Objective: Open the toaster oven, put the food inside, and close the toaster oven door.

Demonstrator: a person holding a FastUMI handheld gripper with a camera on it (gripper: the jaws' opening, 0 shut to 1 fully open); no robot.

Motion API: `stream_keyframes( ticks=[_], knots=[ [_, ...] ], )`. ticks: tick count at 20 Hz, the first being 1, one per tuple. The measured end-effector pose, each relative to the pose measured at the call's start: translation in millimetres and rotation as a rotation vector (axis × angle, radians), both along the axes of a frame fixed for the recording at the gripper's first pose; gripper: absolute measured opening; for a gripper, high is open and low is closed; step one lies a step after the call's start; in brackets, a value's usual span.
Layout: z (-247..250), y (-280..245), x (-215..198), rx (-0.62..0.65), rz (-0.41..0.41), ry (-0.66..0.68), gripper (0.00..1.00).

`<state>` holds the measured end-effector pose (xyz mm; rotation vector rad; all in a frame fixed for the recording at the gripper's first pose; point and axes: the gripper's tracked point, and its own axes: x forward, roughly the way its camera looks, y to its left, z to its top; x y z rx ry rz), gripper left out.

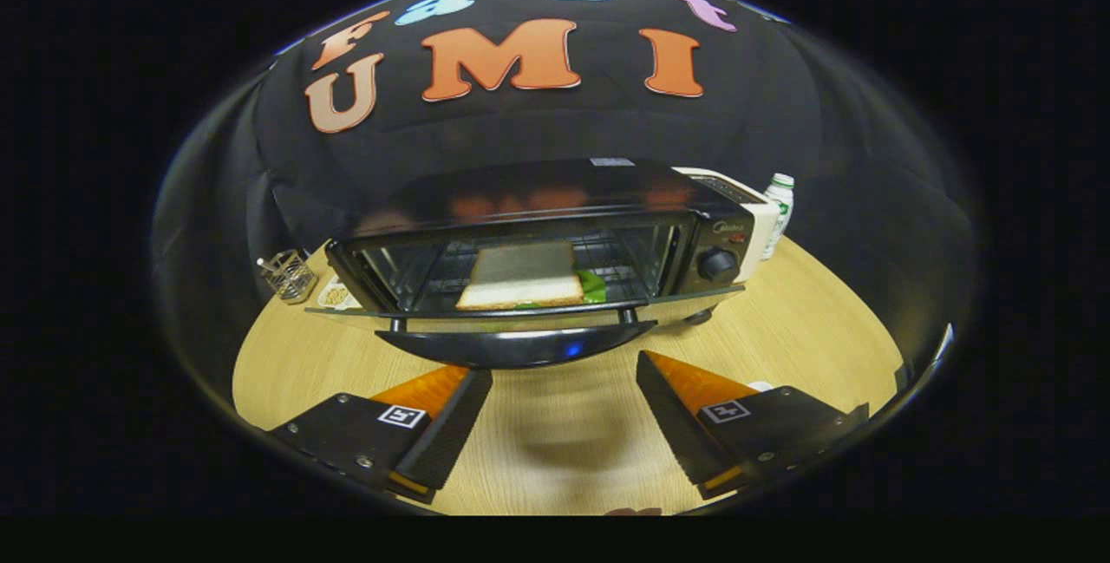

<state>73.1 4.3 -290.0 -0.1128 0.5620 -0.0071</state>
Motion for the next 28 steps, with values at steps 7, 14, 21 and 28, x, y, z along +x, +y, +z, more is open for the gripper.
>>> stream_keyframes(
  ticks=[7,14,21,28],
  knots=[
    [14,4,33,0.010,-0.006,-0.033,0.99],
    [20,-7,39,0.008,-0.032,-0.039,0.99],
    [59,-18,14,0.008,-0.030,-0.096,0.99],
    [152,-9,-6,-0.038,-0.004,-0.228,0.99]
  ],
)
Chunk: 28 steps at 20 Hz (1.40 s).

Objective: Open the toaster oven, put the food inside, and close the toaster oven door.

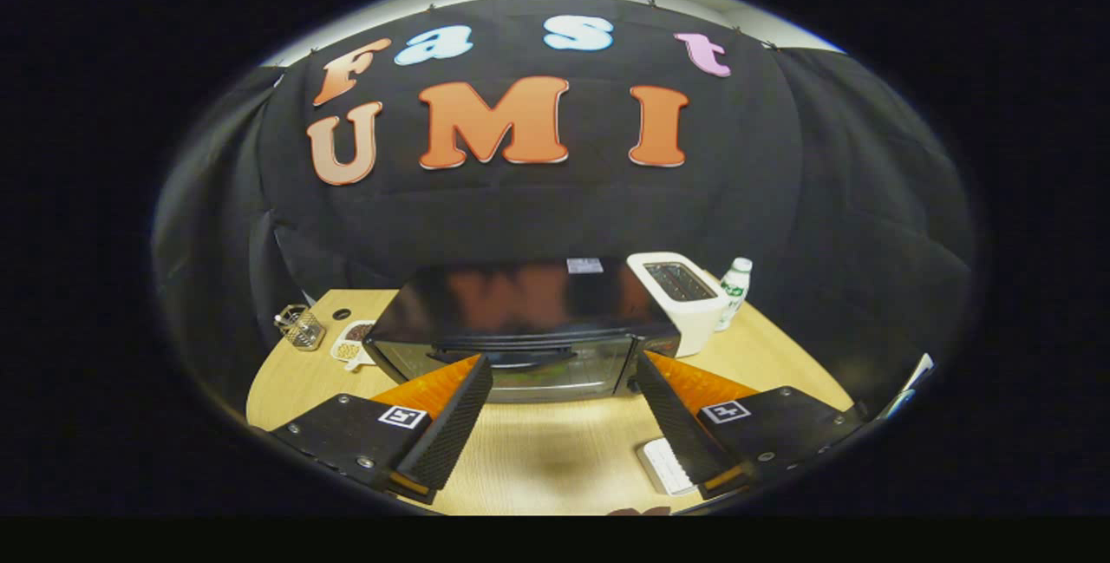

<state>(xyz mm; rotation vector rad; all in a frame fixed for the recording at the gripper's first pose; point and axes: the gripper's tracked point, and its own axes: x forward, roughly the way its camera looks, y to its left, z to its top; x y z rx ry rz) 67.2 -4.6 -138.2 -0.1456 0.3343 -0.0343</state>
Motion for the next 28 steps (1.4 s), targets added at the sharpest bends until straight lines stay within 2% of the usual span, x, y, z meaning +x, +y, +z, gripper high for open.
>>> stream_keyframes(
  ticks=[6,10,28],
  knots=[
    [72,21,-29,0.071,0.027,-0.111,0.99],
    [98,25,-44,0.081,0.027,-0.166,0.99],
    [123,22,-60,0.093,-0.007,-0.237,0.99]
  ],
)
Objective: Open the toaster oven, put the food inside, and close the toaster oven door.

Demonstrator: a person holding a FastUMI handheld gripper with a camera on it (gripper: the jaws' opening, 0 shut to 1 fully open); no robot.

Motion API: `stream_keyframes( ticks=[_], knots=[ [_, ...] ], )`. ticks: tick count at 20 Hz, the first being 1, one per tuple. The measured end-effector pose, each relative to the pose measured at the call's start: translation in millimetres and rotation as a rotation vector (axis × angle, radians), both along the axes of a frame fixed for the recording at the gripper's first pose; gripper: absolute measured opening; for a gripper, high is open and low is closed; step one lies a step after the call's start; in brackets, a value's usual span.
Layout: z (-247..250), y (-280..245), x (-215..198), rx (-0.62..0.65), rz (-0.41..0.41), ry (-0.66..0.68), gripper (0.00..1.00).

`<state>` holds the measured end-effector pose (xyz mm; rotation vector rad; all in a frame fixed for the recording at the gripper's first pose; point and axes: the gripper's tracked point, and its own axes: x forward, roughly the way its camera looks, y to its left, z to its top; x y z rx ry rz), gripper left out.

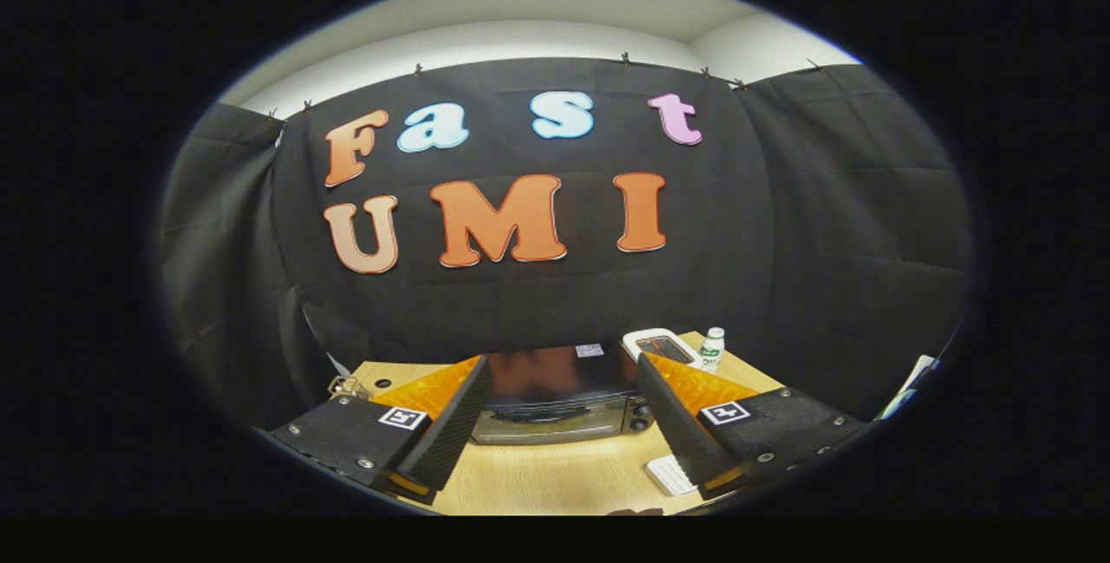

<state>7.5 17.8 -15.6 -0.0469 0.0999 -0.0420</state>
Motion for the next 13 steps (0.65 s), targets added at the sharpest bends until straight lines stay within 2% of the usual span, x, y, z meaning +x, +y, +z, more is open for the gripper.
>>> stream_keyframes(
  ticks=[13],
  knots=[
    [1.0,-10.8,-5.4,0.001,-0.027,-0.003,0.99]
  ],
)
